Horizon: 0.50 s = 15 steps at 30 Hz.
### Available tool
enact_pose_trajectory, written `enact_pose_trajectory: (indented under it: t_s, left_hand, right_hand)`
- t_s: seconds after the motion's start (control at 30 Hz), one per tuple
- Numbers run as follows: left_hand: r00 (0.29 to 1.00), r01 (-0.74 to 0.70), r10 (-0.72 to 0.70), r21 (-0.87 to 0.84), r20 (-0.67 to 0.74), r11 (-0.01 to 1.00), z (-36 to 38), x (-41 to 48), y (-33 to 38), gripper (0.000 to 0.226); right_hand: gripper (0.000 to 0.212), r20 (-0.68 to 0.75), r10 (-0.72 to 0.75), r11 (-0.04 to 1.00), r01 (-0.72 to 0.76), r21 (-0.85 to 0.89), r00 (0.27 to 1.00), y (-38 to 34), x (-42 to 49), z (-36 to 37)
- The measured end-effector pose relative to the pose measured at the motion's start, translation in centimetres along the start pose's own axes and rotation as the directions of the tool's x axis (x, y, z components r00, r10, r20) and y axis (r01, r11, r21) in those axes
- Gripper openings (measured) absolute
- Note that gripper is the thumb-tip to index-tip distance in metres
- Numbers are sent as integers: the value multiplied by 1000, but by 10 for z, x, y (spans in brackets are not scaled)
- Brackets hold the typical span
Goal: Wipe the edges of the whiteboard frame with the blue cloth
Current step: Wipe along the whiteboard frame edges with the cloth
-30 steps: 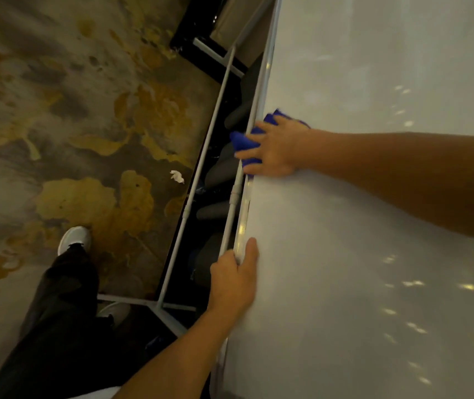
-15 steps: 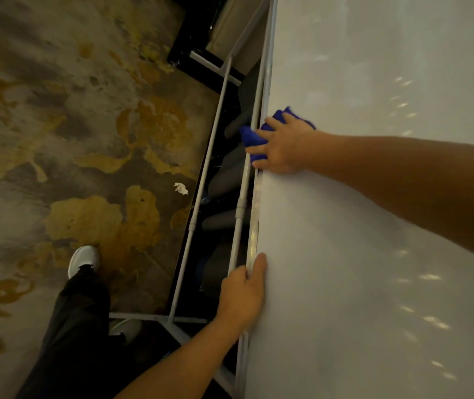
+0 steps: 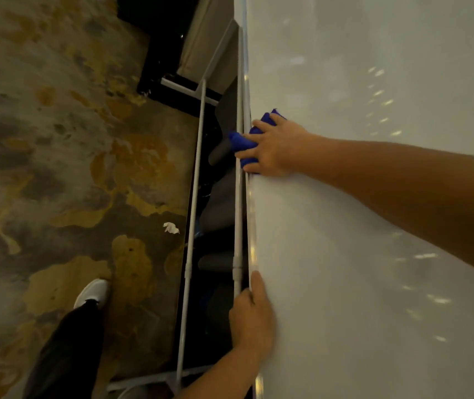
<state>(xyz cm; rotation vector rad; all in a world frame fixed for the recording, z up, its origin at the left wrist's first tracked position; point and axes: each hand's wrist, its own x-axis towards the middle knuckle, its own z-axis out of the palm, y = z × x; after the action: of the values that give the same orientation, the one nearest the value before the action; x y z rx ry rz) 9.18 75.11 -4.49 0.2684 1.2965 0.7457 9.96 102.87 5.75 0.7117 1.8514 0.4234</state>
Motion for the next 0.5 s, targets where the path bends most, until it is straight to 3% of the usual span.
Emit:
enact_pose_trajectory:
  t_s: [0.13,0.2,0.33,0.37,0.43,0.5]
  left_hand:
    - [997,-67,64,63,50,996,6,62,71,61]
    - [991,-118,107,157,77,981,9,89,97,51]
    - [991,-3,-8,78,136,997,9,70,93,46]
    - [988,34,-41,54,147,998,8,69,90,44]
    - [980,69,-73,29,184,997,8,78,90,38]
    - [976,76,-78,17,205,997,7,96,103,37]
  right_hand:
    - [55,-45,-184,982,185,39,982,-12,0,16]
    - [54,-6,-290,949,289,128,957,-23,-15,20]
    - [56,22,-453,886,447,125,891,-7,2,17]
    - [60,6,-403,912,401,83,915,11,19,15]
    - [72,-27,-153,988,154,35,988,65,62,6]
    - [84,1,52,998,-52,19,999,109,98,-2]
